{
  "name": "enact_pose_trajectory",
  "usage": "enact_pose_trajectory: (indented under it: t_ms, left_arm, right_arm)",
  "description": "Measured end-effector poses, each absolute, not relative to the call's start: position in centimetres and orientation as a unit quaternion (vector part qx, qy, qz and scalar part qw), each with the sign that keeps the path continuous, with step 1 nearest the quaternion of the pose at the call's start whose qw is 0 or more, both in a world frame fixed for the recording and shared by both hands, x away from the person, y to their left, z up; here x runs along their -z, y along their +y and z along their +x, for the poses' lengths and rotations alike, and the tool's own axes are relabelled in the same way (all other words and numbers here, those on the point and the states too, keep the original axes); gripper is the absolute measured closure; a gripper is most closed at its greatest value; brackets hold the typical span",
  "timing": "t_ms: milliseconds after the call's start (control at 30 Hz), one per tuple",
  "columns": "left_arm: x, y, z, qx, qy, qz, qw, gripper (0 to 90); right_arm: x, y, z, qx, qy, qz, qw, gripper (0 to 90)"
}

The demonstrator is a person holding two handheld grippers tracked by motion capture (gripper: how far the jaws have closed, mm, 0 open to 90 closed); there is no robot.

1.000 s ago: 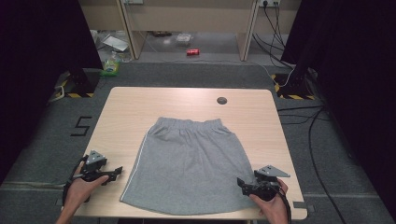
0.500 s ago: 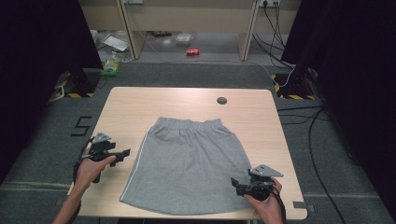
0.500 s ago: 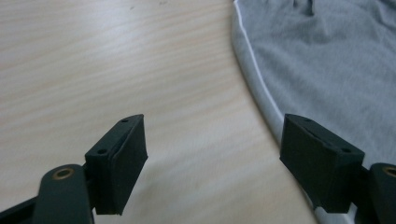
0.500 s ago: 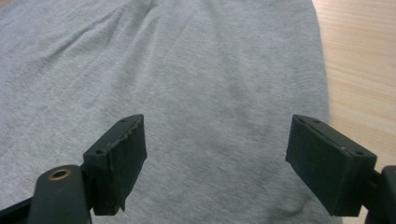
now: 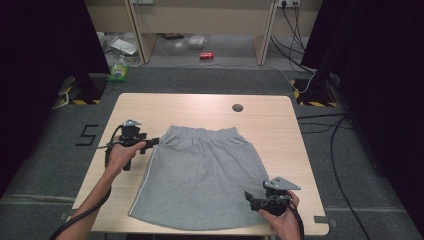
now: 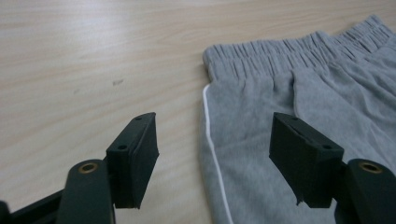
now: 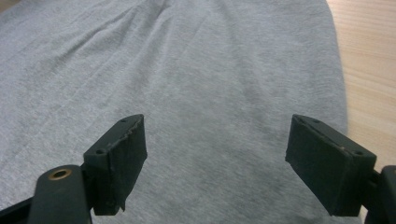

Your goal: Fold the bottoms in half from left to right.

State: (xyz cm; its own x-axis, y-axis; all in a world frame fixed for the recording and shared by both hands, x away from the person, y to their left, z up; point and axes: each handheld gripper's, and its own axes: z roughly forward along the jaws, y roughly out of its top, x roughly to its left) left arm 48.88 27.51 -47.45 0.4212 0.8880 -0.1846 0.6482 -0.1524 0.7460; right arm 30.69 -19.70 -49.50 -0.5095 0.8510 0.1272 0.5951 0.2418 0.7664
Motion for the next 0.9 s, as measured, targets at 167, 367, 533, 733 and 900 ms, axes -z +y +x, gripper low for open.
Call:
enact_pose_trajectory:
  t_ms: [167, 367, 533, 733, 900]
  left_arm:
    - [47.4, 26.0, 50.9, -0.149, 0.516, 0.748, 0.390, 39.1]
    - [48.0, 24.9, 52.3, -0.142, 0.521, 0.751, 0.380, 43.8]
    - [48.4, 24.4, 53.3, -0.136, 0.526, 0.749, 0.379, 45.9]
    - [48.9, 23.3, 54.4, -0.139, 0.524, 0.758, 0.364, 46.8]
    - [49.2, 22.2, 55.3, -0.145, 0.520, 0.768, 0.345, 48.4]
  right_arm:
    - [49.5, -19.5, 30.6, -0.400, 0.775, 0.462, 0.160, 20.7]
    - [49.6, -19.3, 30.7, -0.399, 0.777, 0.462, 0.157, 20.9]
    - [49.7, -19.1, 30.7, -0.397, 0.780, 0.458, 0.156, 21.0]
    - [49.7, -18.9, 30.8, -0.398, 0.781, 0.456, 0.155, 21.1]
    - [49.6, -18.3, 30.6, -0.402, 0.782, 0.450, 0.154, 21.2]
